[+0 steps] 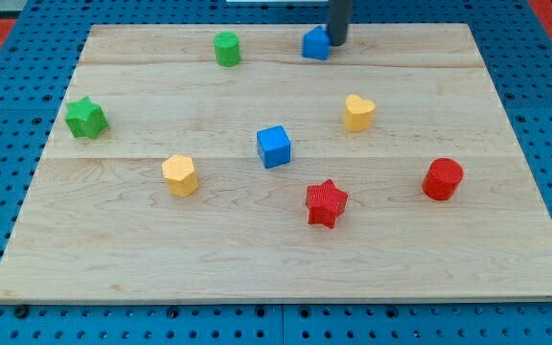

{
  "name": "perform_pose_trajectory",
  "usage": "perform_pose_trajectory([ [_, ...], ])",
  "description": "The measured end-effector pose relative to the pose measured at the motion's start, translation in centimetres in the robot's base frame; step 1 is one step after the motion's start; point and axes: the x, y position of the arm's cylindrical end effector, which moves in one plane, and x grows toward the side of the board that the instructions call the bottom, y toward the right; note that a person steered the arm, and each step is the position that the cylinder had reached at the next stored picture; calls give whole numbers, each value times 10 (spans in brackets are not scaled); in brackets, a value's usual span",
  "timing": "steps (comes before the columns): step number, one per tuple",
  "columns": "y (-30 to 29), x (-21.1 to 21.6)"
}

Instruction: Move the heart bottom to the triangle

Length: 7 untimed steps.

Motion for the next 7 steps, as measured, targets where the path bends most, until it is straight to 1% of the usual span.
perform_pose_trajectory([
  [1,-42,17],
  [2,55,19],
  [3,170,51],
  [4,160,115],
  [5,107,142],
  [6,73,146],
  [7,-20,142],
])
